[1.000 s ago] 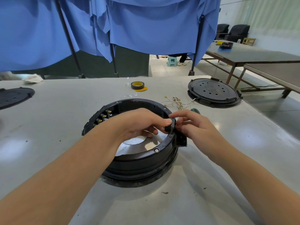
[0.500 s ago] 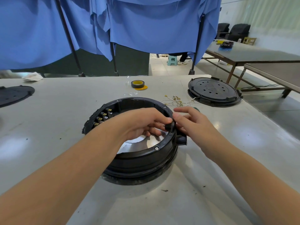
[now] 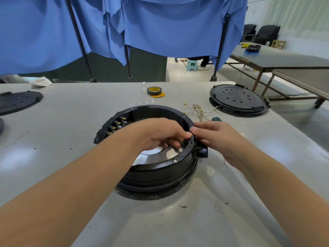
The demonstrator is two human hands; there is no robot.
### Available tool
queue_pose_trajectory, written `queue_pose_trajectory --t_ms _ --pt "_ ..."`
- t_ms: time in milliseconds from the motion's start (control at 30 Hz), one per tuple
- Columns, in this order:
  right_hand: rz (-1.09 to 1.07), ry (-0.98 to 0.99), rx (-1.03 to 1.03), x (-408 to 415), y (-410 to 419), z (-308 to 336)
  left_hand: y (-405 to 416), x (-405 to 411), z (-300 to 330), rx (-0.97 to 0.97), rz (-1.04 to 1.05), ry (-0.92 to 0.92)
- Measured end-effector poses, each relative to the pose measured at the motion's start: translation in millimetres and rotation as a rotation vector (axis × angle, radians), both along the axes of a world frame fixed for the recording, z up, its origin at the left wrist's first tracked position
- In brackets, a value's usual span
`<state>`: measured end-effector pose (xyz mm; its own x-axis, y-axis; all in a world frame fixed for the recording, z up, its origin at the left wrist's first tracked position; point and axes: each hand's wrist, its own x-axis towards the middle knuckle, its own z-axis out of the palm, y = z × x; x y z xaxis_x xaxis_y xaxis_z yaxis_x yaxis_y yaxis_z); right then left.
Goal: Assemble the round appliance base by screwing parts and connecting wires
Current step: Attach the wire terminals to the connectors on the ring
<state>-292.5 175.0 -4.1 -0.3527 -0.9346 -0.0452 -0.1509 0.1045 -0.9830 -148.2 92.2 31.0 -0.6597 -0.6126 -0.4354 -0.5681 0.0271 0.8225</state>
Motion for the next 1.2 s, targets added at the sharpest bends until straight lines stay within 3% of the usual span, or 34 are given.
queue_pose_trajectory --t_ms 367,900,1200 --pt "0.101 -0.016 -0.002 -3 4 3 0 1 3 -0.024 -0.014 -0.010" --pt "0.078 0.033 0.017 8 9 8 -4 4 3 0.039 -0.067 -0.009" --pt "0.064 0.030 0.036 9 8 9 1 1 8 -0.021 -0.107 -0.044"
